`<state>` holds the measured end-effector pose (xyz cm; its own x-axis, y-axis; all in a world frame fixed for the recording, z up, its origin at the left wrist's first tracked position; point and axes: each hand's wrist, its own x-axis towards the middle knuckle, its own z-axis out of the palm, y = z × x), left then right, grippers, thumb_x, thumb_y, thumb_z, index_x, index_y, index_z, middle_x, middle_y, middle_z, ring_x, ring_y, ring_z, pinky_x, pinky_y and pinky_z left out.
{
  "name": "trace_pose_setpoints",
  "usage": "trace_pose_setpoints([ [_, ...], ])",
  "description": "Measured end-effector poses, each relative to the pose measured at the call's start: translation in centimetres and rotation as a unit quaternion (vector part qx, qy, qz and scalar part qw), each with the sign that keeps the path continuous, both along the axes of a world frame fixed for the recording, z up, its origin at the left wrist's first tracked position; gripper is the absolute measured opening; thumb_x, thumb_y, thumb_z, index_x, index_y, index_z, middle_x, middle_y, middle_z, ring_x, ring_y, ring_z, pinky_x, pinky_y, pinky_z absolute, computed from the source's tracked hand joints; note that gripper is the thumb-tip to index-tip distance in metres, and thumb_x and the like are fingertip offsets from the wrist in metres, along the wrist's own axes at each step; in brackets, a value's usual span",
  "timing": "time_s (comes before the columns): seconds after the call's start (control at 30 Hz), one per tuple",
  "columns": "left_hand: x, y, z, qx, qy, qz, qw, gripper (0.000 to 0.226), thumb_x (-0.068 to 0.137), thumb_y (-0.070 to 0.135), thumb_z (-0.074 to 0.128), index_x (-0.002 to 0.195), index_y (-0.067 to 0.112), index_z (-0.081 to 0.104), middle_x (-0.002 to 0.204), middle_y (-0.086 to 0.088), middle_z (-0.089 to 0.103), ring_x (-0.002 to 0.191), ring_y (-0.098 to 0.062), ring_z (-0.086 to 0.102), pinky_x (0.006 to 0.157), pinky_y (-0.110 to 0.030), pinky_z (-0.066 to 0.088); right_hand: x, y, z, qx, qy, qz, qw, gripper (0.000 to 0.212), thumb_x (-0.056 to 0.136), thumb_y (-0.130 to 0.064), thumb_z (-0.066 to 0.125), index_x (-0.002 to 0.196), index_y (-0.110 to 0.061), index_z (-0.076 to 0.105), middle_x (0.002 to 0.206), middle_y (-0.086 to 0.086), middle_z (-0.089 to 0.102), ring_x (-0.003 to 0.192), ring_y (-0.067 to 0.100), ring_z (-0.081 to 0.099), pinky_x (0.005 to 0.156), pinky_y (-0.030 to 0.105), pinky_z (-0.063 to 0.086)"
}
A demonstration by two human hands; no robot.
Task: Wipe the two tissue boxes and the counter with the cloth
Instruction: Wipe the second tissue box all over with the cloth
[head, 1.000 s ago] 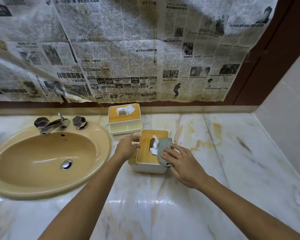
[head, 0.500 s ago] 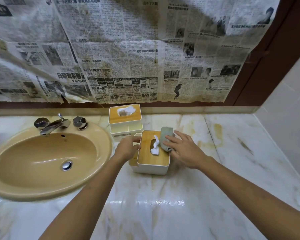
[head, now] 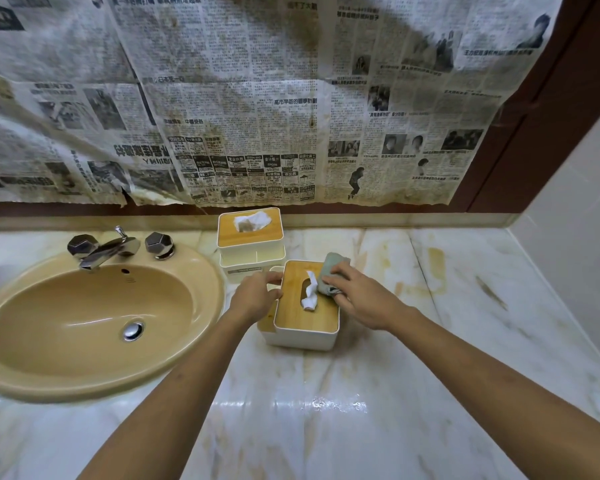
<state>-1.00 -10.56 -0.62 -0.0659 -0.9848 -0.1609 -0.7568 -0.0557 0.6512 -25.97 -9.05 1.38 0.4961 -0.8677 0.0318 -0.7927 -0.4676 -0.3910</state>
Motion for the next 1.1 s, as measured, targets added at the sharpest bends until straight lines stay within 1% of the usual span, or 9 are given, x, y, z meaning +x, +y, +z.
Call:
trace_pose_setpoints([
  [0.23, -0.2, 0.2, 0.2, -0.007, -0.003, -0.002, 1.0, 0.039, 0.089, 0.017, 0.06, 0.121, 0.039, 0.067, 0.121, 0.009, 0.069, 0.114, -0.018, 0.06, 0.095, -0.043, 0.051, -2.0, 4.8, -1.0, -0.008, 0.007, 0.082, 0.997, 0.047, 0.091, -0.03, 0.036, 0.133, -0.021, 0.056, 0.132, 0.0, 0.048, 0.107, 0.014, 0.051, 0.087, 0.02, 0.038],
  [0.37, -0.5, 0.4, 0.4, -0.017, -0.01, -0.007, 1.0, 0.041, 0.088, 0.011, 0.059, 0.122, 0.034, 0.067, 0.121, 0.009, 0.069, 0.114, -0.02, 0.06, 0.094, -0.043, 0.051, -1.5, 1.4, -0.5, -0.015, 0.04, 0.03, 0.999, 0.048, 0.095, -0.035, 0.035, 0.138, -0.024, 0.054, 0.148, 0.001, 0.045, 0.122, 0.022, 0.053, 0.098, 0.036, 0.043],
  [0.5, -0.5, 0.5, 0.7, -0.015, -0.001, -0.014, 1.0, 0.042, 0.09, 0.008, 0.058, 0.124, 0.03, 0.066, 0.123, 0.007, 0.068, 0.111, -0.022, 0.061, 0.095, -0.042, 0.05, -0.6, -1.6, -0.1, 0.048, 0.004, -0.053, 0.997, 0.038, 0.101, -0.022, 0.042, 0.138, -0.018, 0.052, 0.155, 0.001, 0.035, 0.134, 0.022, 0.042, 0.107, 0.037, 0.037],
  [0.6, -0.5, 0.5, 0.7, -0.015, 0.009, -0.021, 1.0, 0.044, 0.092, 0.006, 0.053, 0.128, 0.028, 0.063, 0.13, 0.005, 0.064, 0.114, -0.023, 0.06, 0.097, -0.042, 0.049, 0.0, -1.5, 0.4, 0.108, -0.13, -0.112, 0.979, 0.021, 0.1, -0.015, 0.041, 0.11, -0.011, 0.059, 0.123, 0.007, 0.056, 0.109, 0.022, 0.053, 0.087, 0.029, 0.04],
  [0.73, -0.2, 0.7, 1.1, 0.009, 0.04, -0.039, 0.998, 0.045, 0.092, 0.018, 0.06, 0.137, 0.026, 0.056, 0.137, 0.002, 0.058, 0.117, -0.022, 0.058, 0.1, -0.042, 0.047, -0.2, -0.5, 0.2, 0.143, -0.189, -0.164, 0.958, 0.018, 0.098, -0.013, 0.041, 0.08, -0.011, 0.044, 0.082, 0.006, 0.05, 0.078, 0.022, 0.047, 0.067, 0.031, 0.035],
  [0.83, 0.5, 1.6, 2.2, 0.099, 0.055, -0.092, 0.989, 0.103, 0.058, 0.058, 0.083, 0.147, 0.029, 0.039, 0.137, 0.009, 0.048, 0.114, -0.017, 0.052, 0.1, -0.036, 0.046, -0.8, 0.4, -0.1, 0.164, -0.228, -0.178, 0.943, 0.02, 0.097, -0.015, 0.041, 0.077, -0.015, 0.043, 0.08, 0.006, 0.052, 0.076, 0.02, 0.049, 0.07, 0.035, 0.039],
  [0.9, 1.0, 1.8, 2.3, 0.115, -0.037, -0.148, 0.982, 0.136, 0.037, 0.071, 0.083, 0.153, 0.031, 0.025, 0.144, 0.009, 0.04, 0.129, -0.019, 0.04, 0.11, -0.042, 0.038, -1.0, 1.1, -0.3, 0.179, -0.248, -0.197, 0.931, 0.018, 0.098, -0.016, 0.041, 0.083, -0.009, 0.048, 0.082, 0.009, 0.054, 0.077, 0.019, 0.049, 0.069, 0.034, 0.038],
  [1.0, 1.3, 1.8, 1.8, 0.095, -0.163, -0.2, 0.962, 0.141, 0.042, 0.065, 0.087, 0.155, 0.033, 0.009, 0.152, 0.006, 0.031, 0.14, -0.023, 0.024, 0.115, -0.05, 0.024, -1.1, 1.6, -0.2, 0.189, -0.265, -0.214, 0.921, 0.02, 0.099, -0.017, 0.041, 0.095, 0.0, 0.052, 0.094, 0.02, 0.06, 0.08, 0.019, 0.049, 0.07, 0.034, 0.037],
  [1.1, 1.3, 1.6, 1.7, 0.072, -0.169, -0.2, 0.962, 0.133, 0.049, 0.057, 0.09, 0.155, 0.033, 0.013, 0.15, 0.008, 0.035, 0.136, -0.023, 0.026, 0.112, -0.048, 0.024, -1.1, 1.5, 0.0, 0.19, -0.273, -0.224, 0.916, 0.02, 0.097, -0.017, 0.042, 0.094, -0.002, 0.054, 0.096, 0.02, 0.061, 0.083, 0.025, 0.054, 0.074, 0.039, 0.043],
])
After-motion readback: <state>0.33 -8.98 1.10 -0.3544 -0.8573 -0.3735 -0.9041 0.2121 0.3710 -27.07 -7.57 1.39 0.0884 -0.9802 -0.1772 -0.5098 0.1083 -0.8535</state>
